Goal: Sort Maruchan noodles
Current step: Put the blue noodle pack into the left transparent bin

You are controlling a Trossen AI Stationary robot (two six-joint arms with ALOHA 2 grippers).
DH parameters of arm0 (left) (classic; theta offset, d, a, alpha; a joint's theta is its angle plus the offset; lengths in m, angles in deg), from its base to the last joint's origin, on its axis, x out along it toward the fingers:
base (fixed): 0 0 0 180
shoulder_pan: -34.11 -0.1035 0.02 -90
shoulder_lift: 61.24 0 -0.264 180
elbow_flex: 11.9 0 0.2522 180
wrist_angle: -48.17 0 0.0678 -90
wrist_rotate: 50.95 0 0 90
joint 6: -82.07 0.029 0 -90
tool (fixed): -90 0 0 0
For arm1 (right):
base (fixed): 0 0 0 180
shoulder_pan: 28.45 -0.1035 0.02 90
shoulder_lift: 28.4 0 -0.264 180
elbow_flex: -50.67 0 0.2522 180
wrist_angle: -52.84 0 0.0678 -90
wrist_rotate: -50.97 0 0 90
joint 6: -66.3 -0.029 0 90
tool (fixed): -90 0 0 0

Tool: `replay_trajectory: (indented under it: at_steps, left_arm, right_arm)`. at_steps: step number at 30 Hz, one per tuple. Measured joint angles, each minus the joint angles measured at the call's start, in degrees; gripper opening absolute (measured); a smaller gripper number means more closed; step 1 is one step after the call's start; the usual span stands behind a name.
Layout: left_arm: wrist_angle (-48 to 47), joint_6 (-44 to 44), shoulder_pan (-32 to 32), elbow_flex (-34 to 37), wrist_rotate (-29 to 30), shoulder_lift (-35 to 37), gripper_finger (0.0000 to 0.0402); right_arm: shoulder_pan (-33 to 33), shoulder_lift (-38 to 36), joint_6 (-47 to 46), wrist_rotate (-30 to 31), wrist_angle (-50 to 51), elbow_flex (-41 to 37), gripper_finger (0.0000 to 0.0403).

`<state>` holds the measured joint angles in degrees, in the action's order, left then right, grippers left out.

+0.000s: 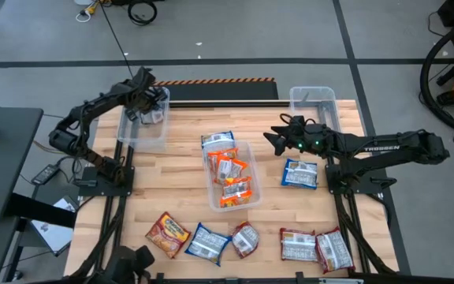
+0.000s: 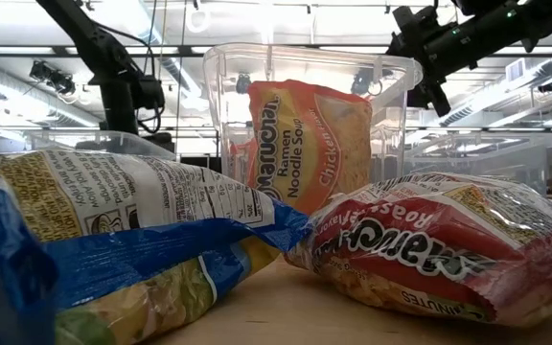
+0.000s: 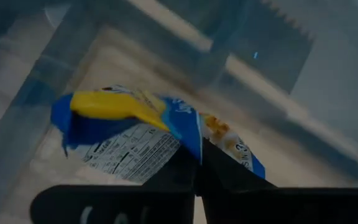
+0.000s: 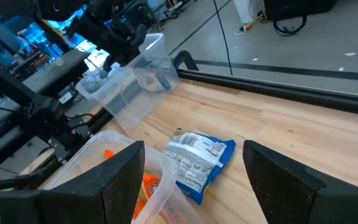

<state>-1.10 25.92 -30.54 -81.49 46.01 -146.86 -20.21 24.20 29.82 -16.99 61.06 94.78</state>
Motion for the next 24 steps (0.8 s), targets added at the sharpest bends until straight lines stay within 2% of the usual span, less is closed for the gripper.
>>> replay_trajectory:
  at_steps: [8,18,24]
  left_arm:
    - [5.4,-0.4,-1.0,0.0,1.4,0.0,0.0069]
    - [9.3,-6.5,-1.1,0.0,7.2,0.0,0.0155]
    - [10.0,-6.5,-0.7,0.0,7.8,0.2,0.0171]
  right_arm:
    - [-2.4,0.0,-0.1,1.0,-0.4,0.0,0.0277]
    - [-3.1,0.0,-1.5,0.0,-0.4,0.0,0.0277]
    - [-4.2,0.0,-1.3,-0.7,-0.4,0.0,0.0277]
